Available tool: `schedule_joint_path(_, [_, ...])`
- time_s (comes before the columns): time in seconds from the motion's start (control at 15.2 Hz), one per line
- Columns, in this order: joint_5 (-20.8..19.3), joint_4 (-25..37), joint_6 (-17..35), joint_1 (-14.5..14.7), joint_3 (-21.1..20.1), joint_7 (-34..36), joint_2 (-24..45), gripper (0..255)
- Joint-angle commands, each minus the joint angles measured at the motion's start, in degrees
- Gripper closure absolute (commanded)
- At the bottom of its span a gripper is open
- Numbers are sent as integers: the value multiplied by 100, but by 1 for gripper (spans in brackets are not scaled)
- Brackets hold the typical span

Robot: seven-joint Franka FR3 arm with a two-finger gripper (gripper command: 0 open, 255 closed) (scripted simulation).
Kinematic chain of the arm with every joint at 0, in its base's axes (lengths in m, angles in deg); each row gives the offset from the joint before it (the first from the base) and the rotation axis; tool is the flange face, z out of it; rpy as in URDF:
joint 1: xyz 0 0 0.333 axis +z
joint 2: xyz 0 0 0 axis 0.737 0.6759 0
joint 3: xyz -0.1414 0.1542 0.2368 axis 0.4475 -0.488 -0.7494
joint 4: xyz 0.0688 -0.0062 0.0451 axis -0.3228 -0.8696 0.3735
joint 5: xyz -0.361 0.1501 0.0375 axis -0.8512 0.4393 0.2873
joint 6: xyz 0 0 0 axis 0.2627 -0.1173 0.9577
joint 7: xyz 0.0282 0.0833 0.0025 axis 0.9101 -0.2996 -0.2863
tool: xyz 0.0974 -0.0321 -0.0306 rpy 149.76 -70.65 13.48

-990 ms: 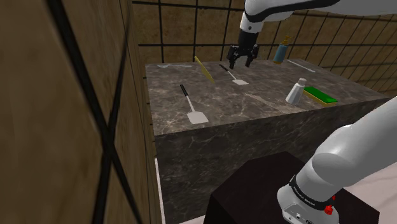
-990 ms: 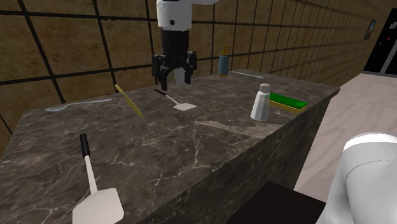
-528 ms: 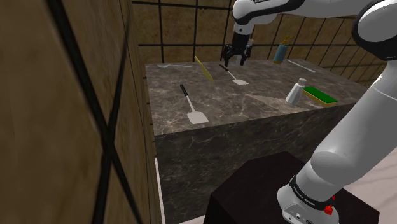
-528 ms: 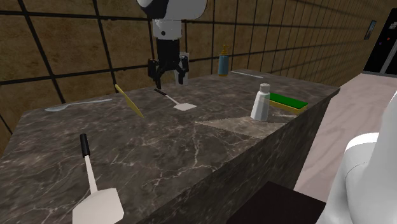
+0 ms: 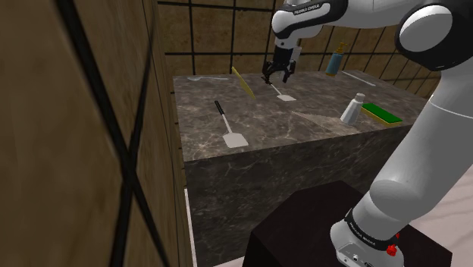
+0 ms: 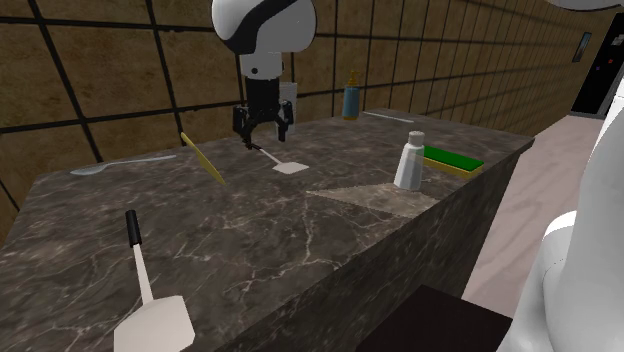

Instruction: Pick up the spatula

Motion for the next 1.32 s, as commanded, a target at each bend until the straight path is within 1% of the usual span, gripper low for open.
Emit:
schedule_joint_path(0.0, [2,-146,160,1,-1,3,12,0])
schedule_joint_path(0.13, [3,-182,203,1,-1,2,19,0])
schedule_joint_path(0.2, [3,-175,196,1,-1,1,19,255])
schedule_joint_path(0.79, [3,-181,203,1,-1,2,20,255])
schedule_joint_path(1.25, [-8,282,-321,2,0,7,-42,255])
